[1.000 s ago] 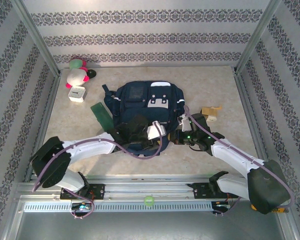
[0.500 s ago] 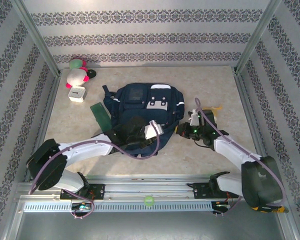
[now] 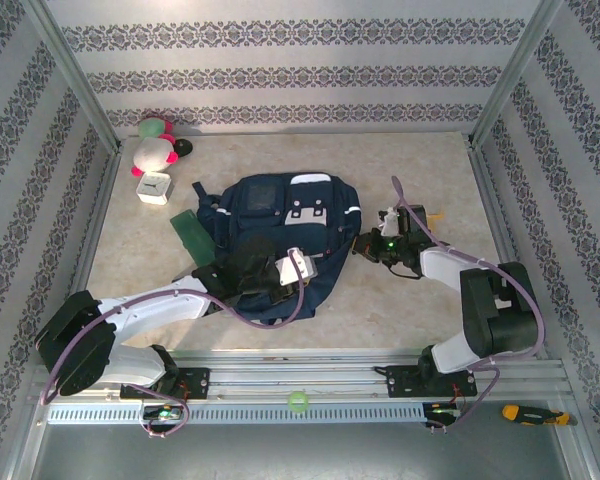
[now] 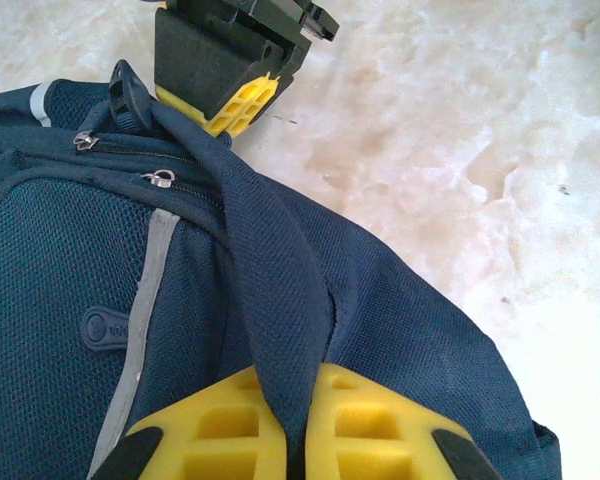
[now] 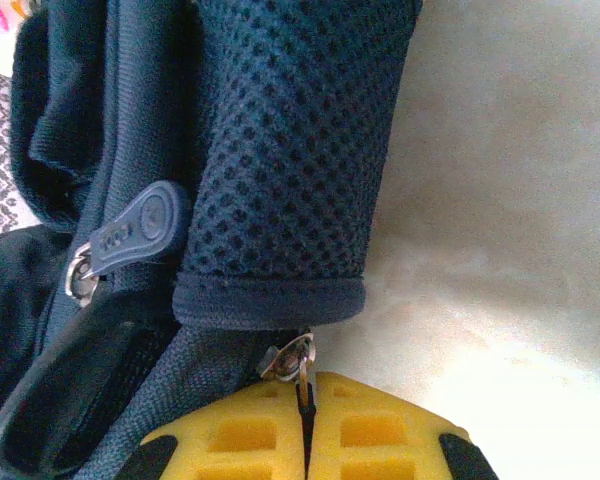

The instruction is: Pack the student bag

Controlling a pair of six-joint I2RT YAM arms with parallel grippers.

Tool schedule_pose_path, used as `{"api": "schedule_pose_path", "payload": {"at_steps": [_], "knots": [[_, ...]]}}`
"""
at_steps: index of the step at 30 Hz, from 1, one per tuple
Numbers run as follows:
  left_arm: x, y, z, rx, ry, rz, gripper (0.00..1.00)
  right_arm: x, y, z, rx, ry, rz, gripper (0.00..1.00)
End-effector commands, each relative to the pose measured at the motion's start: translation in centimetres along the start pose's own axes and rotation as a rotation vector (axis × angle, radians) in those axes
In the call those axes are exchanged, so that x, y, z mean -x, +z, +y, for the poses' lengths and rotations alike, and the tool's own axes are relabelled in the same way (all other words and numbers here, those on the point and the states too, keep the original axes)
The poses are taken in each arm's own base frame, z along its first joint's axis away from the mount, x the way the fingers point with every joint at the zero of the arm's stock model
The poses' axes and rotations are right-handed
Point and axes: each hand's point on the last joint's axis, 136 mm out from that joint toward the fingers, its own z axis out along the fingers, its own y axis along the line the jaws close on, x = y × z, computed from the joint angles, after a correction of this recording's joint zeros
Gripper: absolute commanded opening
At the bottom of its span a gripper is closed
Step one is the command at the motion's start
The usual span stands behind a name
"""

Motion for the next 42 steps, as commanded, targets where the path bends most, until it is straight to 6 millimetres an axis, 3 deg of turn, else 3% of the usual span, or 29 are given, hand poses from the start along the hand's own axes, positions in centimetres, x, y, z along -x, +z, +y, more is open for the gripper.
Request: {"api": "schedule_pose_path", "payload": {"at_steps": [1, 4, 6, 7, 11, 15, 18, 20, 24, 27, 30, 33, 35, 37, 42], "knots": [[2.7, 0.5, 0.0, -0.008, 0.054, -0.076, 0.0, 5.6, -2.8, -0.4, -0.094, -0.033, -0.235, 0.18], [3.2, 2.3, 0.5, -0.014, 0.1, -0.079, 0.0, 4.8, -4.1, -0.1, -0.118, -0.028, -0.238, 0.43], [3.9, 3.3, 0.8, -0.021, 0.126, -0.085, 0.04, 4.2, -5.0, 0.1, -0.128, -0.024, -0.245, 0.5], [4.3, 3.6, 1.0, -0.026, 0.117, -0.085, 0.12, 3.9, -5.5, 0.4, -0.129, -0.02, -0.253, 0.54], [5.8, 2.6, 0.9, -0.055, 0.003, -0.091, 0.6, 2.5, -6.7, 2.2, -0.124, -0.049, -0.256, 0.58], [5.4, -0.4, 4.4, 0.109, -0.358, -0.034, 0.77, -0.3, -6.5, 4.1, -0.152, -0.106, -0.163, 0.59], [2.5, -3.7, 8.0, 0.264, -0.654, 0.075, 0.78, -3.4, -5.1, 5.4, -0.165, -0.135, -0.068, 0.59], [-1.7, -5.9, 10.1, 0.358, -0.889, 0.172, 0.76, -5.6, -3.9, 5.6, -0.191, -0.169, -0.004, 0.59], [-8.3, -7.7, 11.3, 0.413, -1.207, 0.279, 0.69, -7.3, -1.6, 4.0, -0.242, -0.173, 0.043, 0.59], [-10.2, -7.0, 11.0, 0.395, -1.237, 0.301, 0.66, -7.4, -0.4, 2.9, -0.277, -0.165, 0.039, 0.55], [-11.9, -5.3, 11.0, 0.39, -1.251, 0.32, 0.62, -6.8, 0.0, 1.6, -0.311, -0.137, -0.008, 0.43], [-13.1, -3.0, 10.9, 0.348, -1.265, 0.378, 0.5, -5.5, 0.3, 0.8, -0.297, -0.091, -0.053, 0.42], [-14.0, -1.6, 11.3, 0.356, -1.257, 0.411, 0.5, -4.6, 0.4, 0.5, -0.291, -0.075, -0.075, 0.41], [-14.4, -0.6, 12.0, 0.371, -1.243, 0.421, 0.5, -3.6, 0.3, 0.0, -0.312, -0.072, -0.098, 0.41], [-12.6, 1.9, 14.3, 0.383, -1.188, 0.401, 0.51, -0.8, -0.2, -1.3, -0.313, -0.028, -0.144, 0.41]]}}
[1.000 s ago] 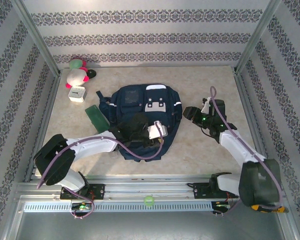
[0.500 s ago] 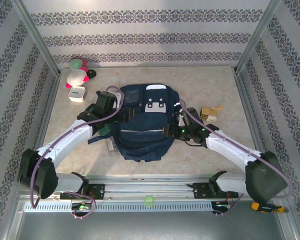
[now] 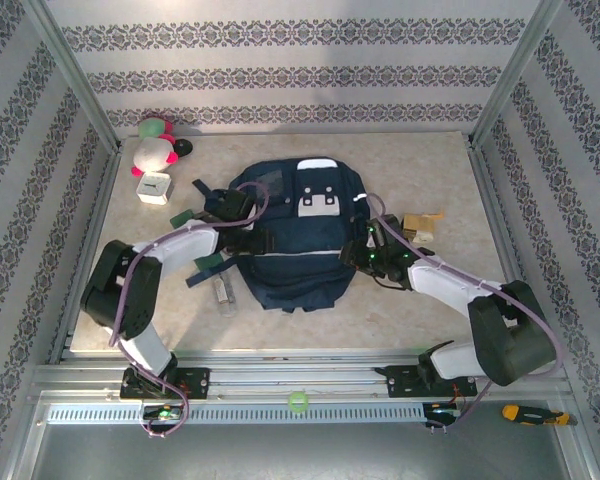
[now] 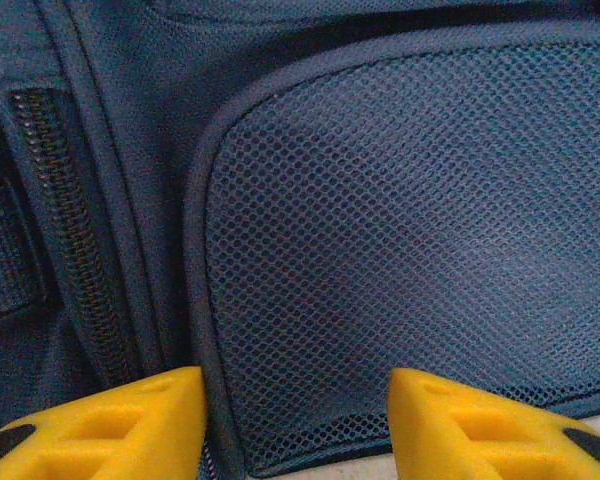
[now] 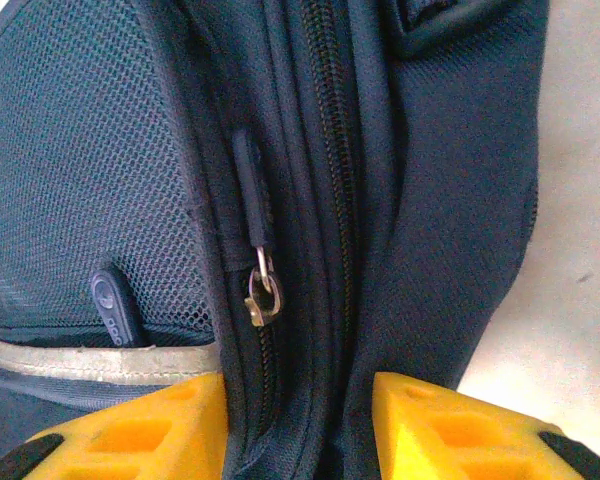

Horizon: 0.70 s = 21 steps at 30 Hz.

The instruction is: Pack the student bag

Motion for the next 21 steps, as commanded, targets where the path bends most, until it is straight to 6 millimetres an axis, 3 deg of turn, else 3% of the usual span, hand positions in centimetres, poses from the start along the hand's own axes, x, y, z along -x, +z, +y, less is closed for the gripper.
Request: {"api": "schedule_pose_path", "payload": {"at_steps": [1, 6, 11, 15, 18, 21], "knots": [[1.8, 1.6, -1.6, -0.003, 0.039, -0.031, 0.51, 2.8, -0.1, -1.3, -0.026, 0.034, -0.059, 0.41], [3.7, 1.5, -2.9, -0.011, 0.033, -0.061, 0.55, 5.1, -1.4, -1.5, -0.022, 0.039, -0.082, 0.48], [5.2, -3.6, -2.2, 0.066, -0.005, -0.135, 0.62, 7.0, -4.6, 0.6, -0.012, 0.005, -0.14, 0.57], [5.3, -8.3, 0.2, 0.151, -0.056, -0.203, 0.69, 8.2, -7.3, 4.1, -0.002, -0.061, -0.19, 0.59], [4.5, -10.4, 2.8, 0.188, -0.147, -0.211, 0.72, 9.1, -8.5, 7.0, 0.026, -0.096, -0.21, 0.6], [3.6, -11.2, 4.9, 0.223, -0.22, -0.216, 0.76, 10.0, -8.8, 9.2, 0.06, -0.109, -0.21, 0.6]]}}
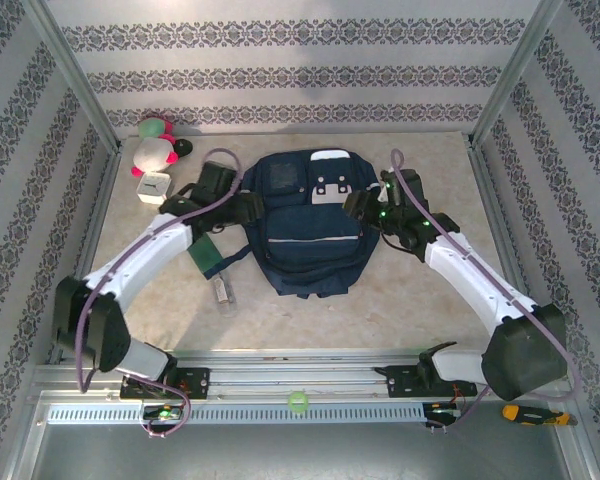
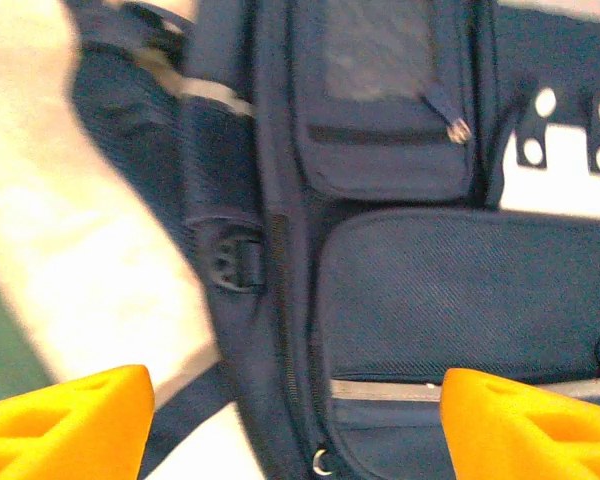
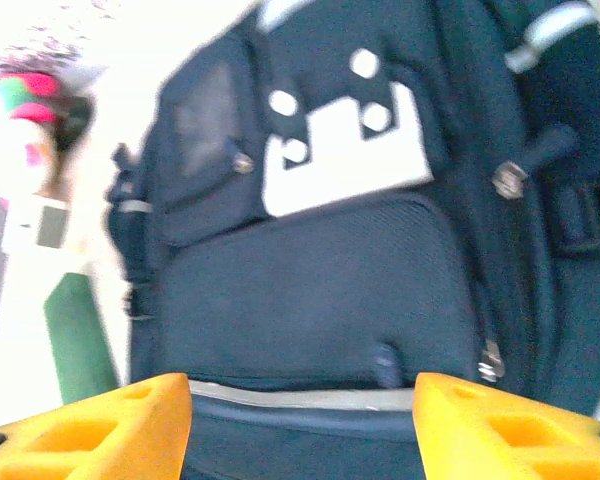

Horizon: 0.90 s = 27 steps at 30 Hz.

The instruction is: Pack the student bag

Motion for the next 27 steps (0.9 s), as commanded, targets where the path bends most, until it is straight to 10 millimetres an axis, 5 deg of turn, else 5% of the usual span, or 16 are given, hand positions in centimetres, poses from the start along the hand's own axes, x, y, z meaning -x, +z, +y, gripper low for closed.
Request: {"api": "schedule_pose_path", "payload": {"at_steps": [1, 3, 5, 9, 14, 19, 27], "knots": [[-2.9, -0.1, 5.0, 0.161, -0.095, 0.082, 0.76, 0.8, 0.0, 1.1, -0.021, -0.018, 0.013, 0.6], [-3.1, -0.1, 5.8, 0.179, -0.116, 0.081, 0.76, 1.0, 0.2, 1.5, -0.015, -0.018, 0.012, 0.61], [-4.0, -0.4, 8.9, 0.243, -0.215, 0.093, 0.79, 1.6, 1.2, 3.0, 0.012, -0.025, 0.021, 0.61], [-2.9, 0.8, 6.0, 0.104, -0.208, 0.088, 0.78, -1.5, 2.9, 0.0, -0.053, -0.009, 0.097, 0.61], [-2.7, 1.4, -1.9, -0.102, 0.027, 0.087, 0.71, -2.6, 2.6, -4.2, -0.087, 0.071, 0.123, 0.6], [-4.3, 1.8, -9.2, -0.266, 0.361, 0.072, 0.71, -2.3, 1.6, -6.1, -0.079, 0.105, 0.076, 0.6], [-11.2, 3.1, -18.6, -0.532, 1.135, 0.027, 0.75, -2.4, 0.3, -7.6, -0.062, 0.132, 0.048, 0.6]]}}
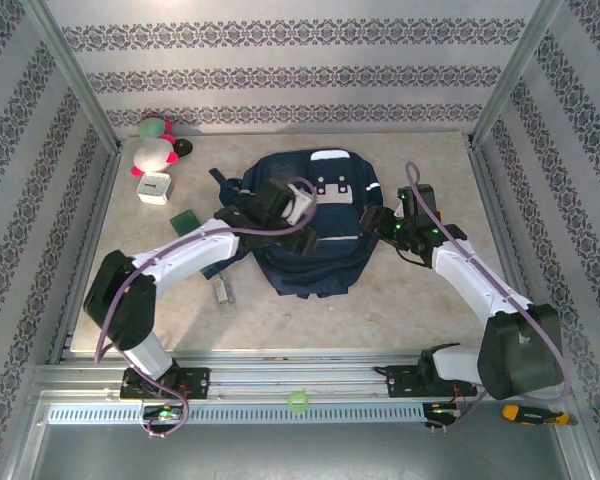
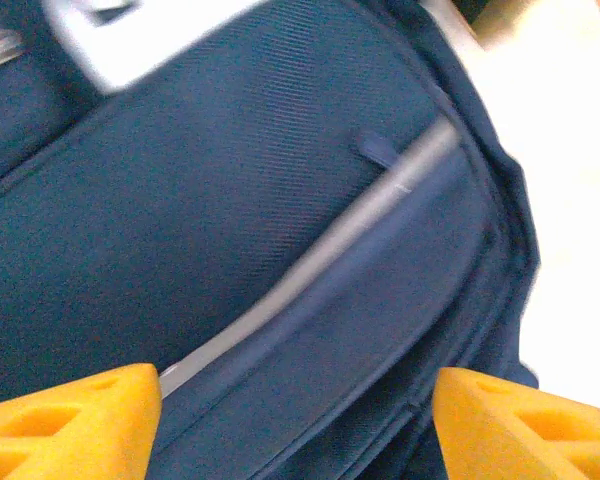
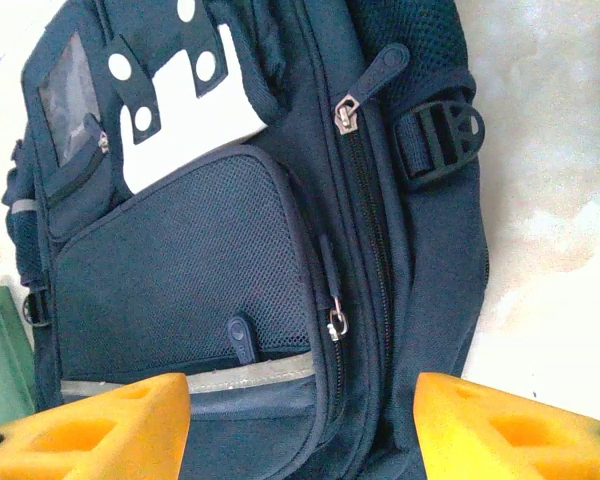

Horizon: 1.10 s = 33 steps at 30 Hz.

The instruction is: Pack the student bag

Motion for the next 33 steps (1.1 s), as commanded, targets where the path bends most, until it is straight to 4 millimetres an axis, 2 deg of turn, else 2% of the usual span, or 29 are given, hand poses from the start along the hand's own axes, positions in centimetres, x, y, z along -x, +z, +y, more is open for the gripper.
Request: {"api": "schedule_pose_path", "payload": {"at_steps": [1, 4, 10, 15, 19, 22, 28, 31, 33], "knots": [[2.2, 1.6, -4.1, -0.091, 0.431, -0.056, 0.75, 0.1, -0.6, -0.1, 0.043, 0.009, -0.017, 0.61], [2.4, 3.8, -4.2, -0.074, 0.514, -0.006, 0.75, -0.1, -1.2, -0.5, 0.047, 0.01, -0.03, 0.61], [3.4, 6.5, -4.2, -0.065, 0.588, 0.008, 0.81, 0.0, -2.3, -2.8, 0.04, 0.064, -0.08, 0.62], [2.3, 8.1, -4.5, -0.099, 0.602, 0.033, 0.88, 0.3, -3.1, -3.6, 0.042, 0.08, -0.118, 0.63], [1.6, 9.9, -3.2, -0.043, 0.607, 0.063, 0.91, 0.3, -2.9, -3.5, 0.074, 0.088, -0.119, 0.63], [1.9, 10.9, -2.1, 0.021, 0.604, 0.054, 0.9, 0.3, -2.7, -3.2, 0.098, 0.088, -0.108, 0.63], [3.0, 11.2, -1.2, 0.104, 0.613, -0.049, 0.6, 0.3, -2.5, -3.2, 0.099, 0.083, -0.113, 0.63], [3.3, 10.5, -1.3, 0.103, 0.608, -0.07, 0.37, 0.3, -2.4, -3.3, 0.103, 0.081, -0.119, 0.63], [3.4, 9.4, -1.8, 0.087, 0.607, -0.093, 0.16, 0.3, -2.4, -2.9, 0.122, 0.07, -0.111, 0.62]]}}
